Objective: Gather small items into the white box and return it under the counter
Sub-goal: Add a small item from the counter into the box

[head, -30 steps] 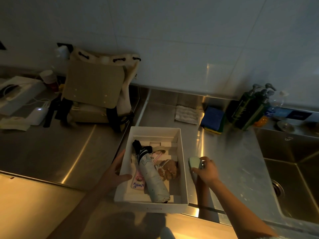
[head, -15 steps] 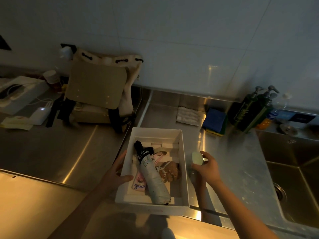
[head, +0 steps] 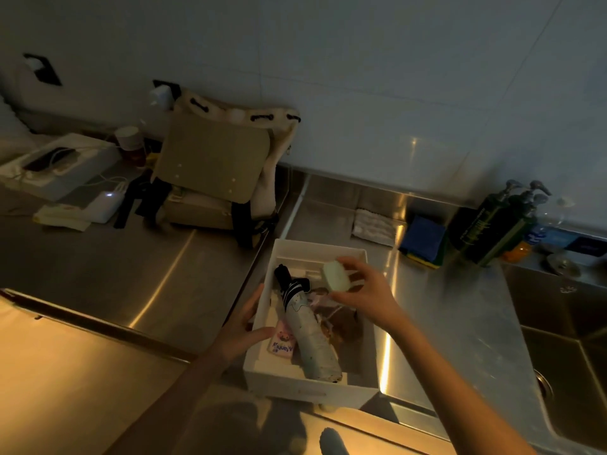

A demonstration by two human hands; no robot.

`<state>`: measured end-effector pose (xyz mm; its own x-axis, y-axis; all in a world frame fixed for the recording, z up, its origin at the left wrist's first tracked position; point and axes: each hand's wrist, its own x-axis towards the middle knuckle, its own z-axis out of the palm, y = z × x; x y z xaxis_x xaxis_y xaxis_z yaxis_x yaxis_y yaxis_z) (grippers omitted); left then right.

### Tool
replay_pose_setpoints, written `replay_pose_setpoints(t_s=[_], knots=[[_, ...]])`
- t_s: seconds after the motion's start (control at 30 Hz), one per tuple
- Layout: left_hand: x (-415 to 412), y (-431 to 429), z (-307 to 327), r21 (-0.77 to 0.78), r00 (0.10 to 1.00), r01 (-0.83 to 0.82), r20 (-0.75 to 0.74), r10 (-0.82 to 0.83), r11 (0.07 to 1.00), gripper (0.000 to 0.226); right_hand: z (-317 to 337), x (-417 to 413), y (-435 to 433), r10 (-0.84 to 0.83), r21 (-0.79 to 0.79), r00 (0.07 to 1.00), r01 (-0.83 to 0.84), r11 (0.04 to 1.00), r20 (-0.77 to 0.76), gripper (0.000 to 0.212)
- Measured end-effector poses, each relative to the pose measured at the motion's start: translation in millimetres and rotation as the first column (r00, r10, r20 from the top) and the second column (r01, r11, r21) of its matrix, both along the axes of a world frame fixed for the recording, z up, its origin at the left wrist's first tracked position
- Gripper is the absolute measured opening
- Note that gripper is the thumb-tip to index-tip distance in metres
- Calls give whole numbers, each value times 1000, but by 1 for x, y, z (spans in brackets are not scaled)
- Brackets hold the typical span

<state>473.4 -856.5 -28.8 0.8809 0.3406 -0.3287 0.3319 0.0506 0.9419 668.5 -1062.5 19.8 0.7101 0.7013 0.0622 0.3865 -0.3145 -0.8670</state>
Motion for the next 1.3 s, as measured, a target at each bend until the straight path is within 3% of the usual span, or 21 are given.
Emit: replay_pose_setpoints(t_s=[0.2,0.3,0.63,0.9,0.97,1.1,1.2,1.3], knots=[[-5,-2,0,-80,999,-40,23,42,996,79,-37,-13,35,67,-284,992,-34,958,110,75],[-6,0,1,-83,999,-33,36,36,996,79,-47,-10,41,105,-368,991,-70,927,77,75],[-4,-3,7,-54,998,-43,34,44,998,79,-53,-15,38,166,-314,986,-164,935,-19,78],[-5,-4,8,-54,998,-42,38,44,998,80,-42,-18,29,228,-298,970,-192,935,90,79],[-5,-3,8,-41,999,-27,40,29,999,81,-33,-16,20,163,-254,974,-120,960,157,73],[-3,-1,5,-33,999,-38,9,38,999,81,-23,-16,-10,-125,-110,961,156,982,248,58],[-3,0,3,1,999,-36,0,36,999,83,-26,-18,-31,-204,-191,938,264,946,282,57],[-3,2,3,22,1000,-11,18,10,1000,84,-32,-22,-43,-221,-263,965,252,931,142,60]])
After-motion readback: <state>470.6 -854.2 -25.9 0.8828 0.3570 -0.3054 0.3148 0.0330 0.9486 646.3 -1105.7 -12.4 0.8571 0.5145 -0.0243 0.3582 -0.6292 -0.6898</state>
